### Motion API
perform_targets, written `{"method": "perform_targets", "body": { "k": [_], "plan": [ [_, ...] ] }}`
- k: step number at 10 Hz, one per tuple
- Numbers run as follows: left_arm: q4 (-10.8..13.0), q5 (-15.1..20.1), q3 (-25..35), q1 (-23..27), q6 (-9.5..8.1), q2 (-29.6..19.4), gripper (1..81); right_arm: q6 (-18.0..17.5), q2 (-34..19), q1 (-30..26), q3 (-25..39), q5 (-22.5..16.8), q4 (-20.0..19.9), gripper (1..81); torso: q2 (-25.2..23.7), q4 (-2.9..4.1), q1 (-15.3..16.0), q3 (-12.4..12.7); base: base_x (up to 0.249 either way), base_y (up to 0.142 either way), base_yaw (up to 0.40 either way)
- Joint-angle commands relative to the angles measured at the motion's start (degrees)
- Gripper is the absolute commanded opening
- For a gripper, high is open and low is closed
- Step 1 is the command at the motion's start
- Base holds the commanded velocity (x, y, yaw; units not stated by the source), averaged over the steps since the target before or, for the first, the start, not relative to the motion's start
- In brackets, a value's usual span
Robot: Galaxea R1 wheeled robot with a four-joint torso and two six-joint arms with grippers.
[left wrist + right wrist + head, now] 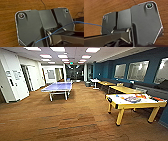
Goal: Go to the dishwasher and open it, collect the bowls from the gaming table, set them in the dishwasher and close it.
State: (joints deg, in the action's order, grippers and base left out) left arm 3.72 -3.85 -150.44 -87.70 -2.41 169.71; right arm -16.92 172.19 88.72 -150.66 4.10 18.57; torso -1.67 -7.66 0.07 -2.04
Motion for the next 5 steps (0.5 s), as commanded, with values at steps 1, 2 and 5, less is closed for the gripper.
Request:
{"method": "perform_targets", "body": {
  "k": [1, 2, 5],
  "plan": [
    [-0.1, 3.0, 0.1, 2.7, 0.22, -0.2, 81.1, -0.1, 0.2, -2.9, 0.3, -2.3, -0.5, 81.1, 0.0, 0.0, 0.0, 0.0, 0.191, 0.0, 0.0],
    [-0.1, 3.0, 0.1, 2.7, 0.3, -0.2, 81.1, -0.1, 0.2, -2.9, 0.3, -2.3, -0.5, 81.1, 0.0, 0.0, 0.0, 0.0, 0.191, 0.0, 0.0],
    [-0.1, 3.0, 0.1, 2.7, 0.39, -0.2, 81.1, -0.1, 0.2, -2.8, 0.3, -2.3, -0.6, 81.1, 0.0, 0.0, 0.0, 0.0, 0.191, 0.0, 0.0]
  ]
}}
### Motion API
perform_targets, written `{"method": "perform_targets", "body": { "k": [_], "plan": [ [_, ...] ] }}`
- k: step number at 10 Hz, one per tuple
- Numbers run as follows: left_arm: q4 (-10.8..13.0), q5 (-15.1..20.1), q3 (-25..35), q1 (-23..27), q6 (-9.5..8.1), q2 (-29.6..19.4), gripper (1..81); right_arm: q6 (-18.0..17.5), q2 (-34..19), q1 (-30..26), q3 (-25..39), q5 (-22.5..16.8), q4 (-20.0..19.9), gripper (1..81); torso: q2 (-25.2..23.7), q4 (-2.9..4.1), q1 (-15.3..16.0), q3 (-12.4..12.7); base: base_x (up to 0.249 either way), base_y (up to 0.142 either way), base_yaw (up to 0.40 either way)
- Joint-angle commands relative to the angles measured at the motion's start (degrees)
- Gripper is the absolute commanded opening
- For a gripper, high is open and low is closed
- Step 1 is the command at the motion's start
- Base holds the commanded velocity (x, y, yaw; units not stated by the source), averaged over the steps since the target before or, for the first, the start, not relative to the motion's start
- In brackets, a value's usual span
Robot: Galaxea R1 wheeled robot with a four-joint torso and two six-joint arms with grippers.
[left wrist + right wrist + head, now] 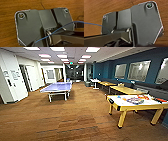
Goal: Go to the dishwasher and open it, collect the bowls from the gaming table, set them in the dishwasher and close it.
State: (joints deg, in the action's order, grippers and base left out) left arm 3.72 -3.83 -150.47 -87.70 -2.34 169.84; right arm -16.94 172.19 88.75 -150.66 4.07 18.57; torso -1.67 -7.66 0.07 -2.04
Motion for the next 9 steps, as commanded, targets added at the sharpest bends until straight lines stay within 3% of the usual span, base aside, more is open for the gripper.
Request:
{"method": "perform_targets", "body": {
  "k": [1, 9],
  "plan": [
    [0.0, 2.9, 0.2, 2.7, 0.32, -0.2, 81.1, -0.1, 0.2, -2.8, 0.3, -2.2, -0.6, 81.1, 0.0, 0.0, 0.0, 0.0, 0.191, 0.0, 0.0],
    [-0.1, 2.9, 0.2, 2.7, 0.41, -0.1, 81.1, -0.1, 0.3, -2.9, 0.3, -2.2, -0.6, 81.1, 0.0, 0.0, 0.0, 0.0, 0.191, 0.0, 0.0]
  ]
}}
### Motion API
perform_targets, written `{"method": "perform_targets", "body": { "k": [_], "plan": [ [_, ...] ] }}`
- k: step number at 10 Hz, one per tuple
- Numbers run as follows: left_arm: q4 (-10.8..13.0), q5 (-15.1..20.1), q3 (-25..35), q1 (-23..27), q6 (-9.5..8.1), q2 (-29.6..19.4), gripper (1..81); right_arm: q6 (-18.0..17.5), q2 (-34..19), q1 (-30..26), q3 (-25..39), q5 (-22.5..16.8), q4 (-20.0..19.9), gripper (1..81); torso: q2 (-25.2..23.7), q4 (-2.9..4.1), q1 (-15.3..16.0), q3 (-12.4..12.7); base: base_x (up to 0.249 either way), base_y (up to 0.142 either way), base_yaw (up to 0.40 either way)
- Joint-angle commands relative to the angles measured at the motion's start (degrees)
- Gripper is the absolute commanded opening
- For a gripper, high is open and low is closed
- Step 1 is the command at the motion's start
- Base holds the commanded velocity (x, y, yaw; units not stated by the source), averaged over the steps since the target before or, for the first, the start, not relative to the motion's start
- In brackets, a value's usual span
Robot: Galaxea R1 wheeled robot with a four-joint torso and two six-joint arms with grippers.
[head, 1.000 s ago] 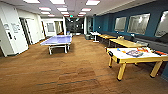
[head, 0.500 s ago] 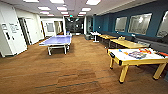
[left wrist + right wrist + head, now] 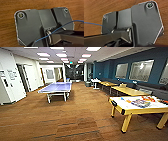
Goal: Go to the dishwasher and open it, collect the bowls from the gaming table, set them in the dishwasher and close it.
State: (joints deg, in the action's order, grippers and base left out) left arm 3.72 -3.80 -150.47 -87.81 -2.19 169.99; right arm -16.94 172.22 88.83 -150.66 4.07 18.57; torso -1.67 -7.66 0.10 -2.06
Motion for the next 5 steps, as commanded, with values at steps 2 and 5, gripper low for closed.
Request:
{"method": "perform_targets", "body": {
  "k": [2, 5],
  "plan": [
    [-0.1, 2.9, 0.2, 2.9, 0.26, -0.2, 81.1, -0.1, 0.3, -3.0, 0.3, -2.2, -0.6, 81.1, 0.0, 0.0, 0.0, 0.0, 0.191, 0.0, 0.0],
    [-0.1, 3.0, 0.2, 2.9, 0.26, -0.1, 81.1, -0.1, 0.3, -3.0, 0.3, -2.2, -0.6, 81.1, 0.0, 0.0, -0.1, 0.0, 0.191, 0.0, 0.0]
  ]
}}
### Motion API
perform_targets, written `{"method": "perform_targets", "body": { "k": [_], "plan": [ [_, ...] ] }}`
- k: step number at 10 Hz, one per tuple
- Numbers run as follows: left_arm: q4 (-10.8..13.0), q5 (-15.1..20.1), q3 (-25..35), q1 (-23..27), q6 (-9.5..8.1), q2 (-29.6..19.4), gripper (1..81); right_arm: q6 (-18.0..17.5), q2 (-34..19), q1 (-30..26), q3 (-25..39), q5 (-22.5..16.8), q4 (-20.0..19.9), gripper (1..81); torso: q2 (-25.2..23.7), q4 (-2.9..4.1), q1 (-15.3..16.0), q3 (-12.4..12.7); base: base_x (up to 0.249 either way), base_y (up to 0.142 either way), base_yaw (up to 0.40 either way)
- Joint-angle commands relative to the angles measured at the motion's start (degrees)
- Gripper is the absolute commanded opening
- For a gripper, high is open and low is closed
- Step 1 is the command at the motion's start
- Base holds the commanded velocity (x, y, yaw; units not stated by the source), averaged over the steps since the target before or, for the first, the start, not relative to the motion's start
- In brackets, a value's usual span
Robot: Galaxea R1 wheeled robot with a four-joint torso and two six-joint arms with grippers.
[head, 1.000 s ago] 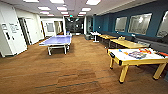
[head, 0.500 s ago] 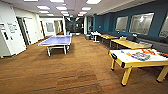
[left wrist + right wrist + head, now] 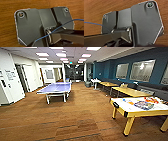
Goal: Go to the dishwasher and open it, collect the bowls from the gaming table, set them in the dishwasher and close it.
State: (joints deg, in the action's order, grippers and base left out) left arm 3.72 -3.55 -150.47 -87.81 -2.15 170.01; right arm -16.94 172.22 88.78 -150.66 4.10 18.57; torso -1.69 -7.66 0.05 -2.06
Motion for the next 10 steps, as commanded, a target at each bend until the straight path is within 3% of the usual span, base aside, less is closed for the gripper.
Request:
{"method": "perform_targets", "body": {
  "k": [1, 10],
  "plan": [
    [-0.1, 2.8, 0.2, 2.9, 0.21, -0.1, 81.1, -0.1, 0.3, -2.9, 0.3, -2.3, -0.6, 81.1, 0.0, 0.0, 0.0, 0.0, 0.191, 0.0, 0.0],
    [0.0, 2.8, 0.2, 2.9, 0.21, -0.1, 81.1, -0.1, 0.3, -3.0, 0.3, -2.3, -0.6, 81.1, 0.0, 0.0, 0.0, 0.0, 0.191, 0.0, 0.0]
  ]
}}
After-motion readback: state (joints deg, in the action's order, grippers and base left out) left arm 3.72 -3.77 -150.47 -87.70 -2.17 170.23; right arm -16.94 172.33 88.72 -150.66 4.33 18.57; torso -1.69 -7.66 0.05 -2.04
